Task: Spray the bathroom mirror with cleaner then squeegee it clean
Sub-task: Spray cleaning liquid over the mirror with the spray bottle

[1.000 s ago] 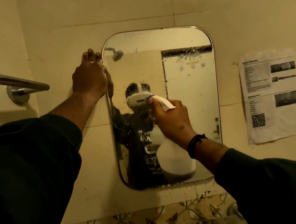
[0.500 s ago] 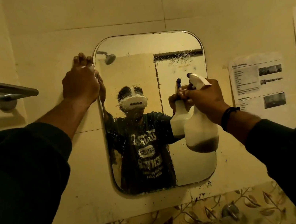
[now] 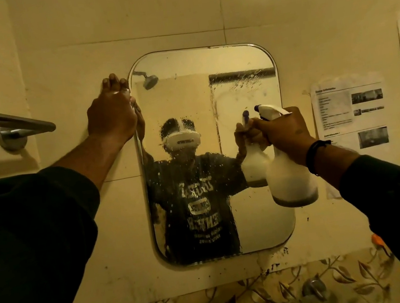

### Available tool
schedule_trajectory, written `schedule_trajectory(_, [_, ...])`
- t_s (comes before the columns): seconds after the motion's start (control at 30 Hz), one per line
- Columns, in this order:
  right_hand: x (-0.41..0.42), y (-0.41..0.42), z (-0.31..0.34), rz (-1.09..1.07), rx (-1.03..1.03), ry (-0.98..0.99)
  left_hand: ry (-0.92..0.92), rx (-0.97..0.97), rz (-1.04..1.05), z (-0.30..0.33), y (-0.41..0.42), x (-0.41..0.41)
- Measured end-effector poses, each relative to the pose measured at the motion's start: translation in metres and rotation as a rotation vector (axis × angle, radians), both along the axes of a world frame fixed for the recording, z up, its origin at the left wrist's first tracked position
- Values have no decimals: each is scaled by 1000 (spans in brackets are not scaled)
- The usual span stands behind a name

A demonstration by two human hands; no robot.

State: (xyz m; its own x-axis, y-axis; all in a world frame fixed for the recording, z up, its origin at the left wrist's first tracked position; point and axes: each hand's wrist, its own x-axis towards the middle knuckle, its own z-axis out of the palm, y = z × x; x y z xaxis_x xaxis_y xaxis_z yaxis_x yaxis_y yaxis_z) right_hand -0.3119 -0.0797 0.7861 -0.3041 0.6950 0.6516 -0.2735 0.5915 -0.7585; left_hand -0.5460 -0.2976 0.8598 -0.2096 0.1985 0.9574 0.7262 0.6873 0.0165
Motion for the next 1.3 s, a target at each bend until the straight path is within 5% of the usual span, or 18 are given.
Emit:
schedule_trajectory(0.7, [-6,5,17,-82,34,-135,5,-17,23,0,-1,0])
schedule_trajectory(0.97, [-1,-1,18,100,-32,-44,-5,-10,18,0,1,-2])
schedule_trajectory(1.17, [-7,5,22,-147,31,-172,-10,-6,3,1,0,-3])
schedule_trajectory(1.3, [-7,9,24,-69,10,-146,-4,-26,26,0,0,-3])
